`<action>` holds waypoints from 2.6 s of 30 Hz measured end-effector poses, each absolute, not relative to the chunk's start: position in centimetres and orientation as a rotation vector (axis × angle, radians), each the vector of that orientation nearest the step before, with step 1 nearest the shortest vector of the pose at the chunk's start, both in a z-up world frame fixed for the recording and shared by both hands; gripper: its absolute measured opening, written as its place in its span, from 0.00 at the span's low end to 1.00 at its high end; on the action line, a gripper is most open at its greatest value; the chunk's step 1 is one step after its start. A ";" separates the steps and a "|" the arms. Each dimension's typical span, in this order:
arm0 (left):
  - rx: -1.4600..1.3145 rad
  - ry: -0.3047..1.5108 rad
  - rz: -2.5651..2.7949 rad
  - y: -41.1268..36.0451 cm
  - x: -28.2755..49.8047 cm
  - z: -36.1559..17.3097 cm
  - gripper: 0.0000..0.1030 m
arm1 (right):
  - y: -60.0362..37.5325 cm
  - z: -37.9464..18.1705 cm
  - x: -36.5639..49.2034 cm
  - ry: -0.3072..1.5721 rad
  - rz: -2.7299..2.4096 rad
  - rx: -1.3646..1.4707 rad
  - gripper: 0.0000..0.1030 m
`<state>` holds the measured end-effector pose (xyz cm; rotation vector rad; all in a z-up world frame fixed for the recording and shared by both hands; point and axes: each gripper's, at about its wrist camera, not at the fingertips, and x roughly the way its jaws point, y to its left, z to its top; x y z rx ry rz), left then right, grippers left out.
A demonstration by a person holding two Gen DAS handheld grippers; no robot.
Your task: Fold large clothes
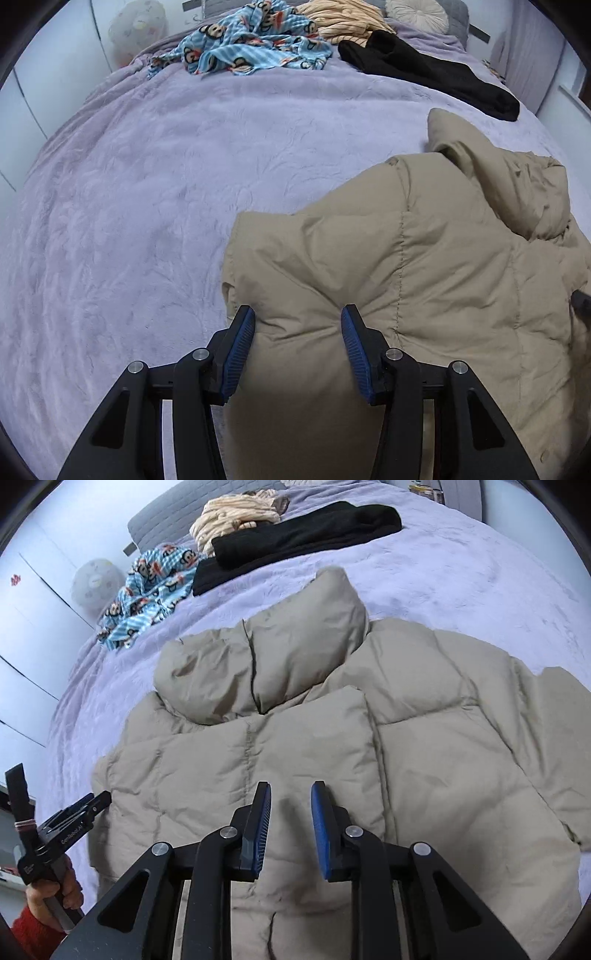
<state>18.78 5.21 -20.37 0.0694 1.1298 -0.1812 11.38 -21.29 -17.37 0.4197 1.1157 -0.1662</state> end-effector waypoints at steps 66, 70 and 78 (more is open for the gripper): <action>0.187 1.313 -0.405 -23.4 7.4 -15.1 1.00 | -60.7 -19.7 -19.4 0.470 -0.586 1.557 1.00; 0.140 1.276 -0.411 -21.9 7.6 -14.1 1.00 | -61.7 -20.7 -17.9 0.399 -0.523 1.675 0.72; 0.100 1.160 -0.334 -16.4 9.2 -11.2 1.00 | -59.6 -16.3 -11.6 0.481 -0.433 1.501 0.08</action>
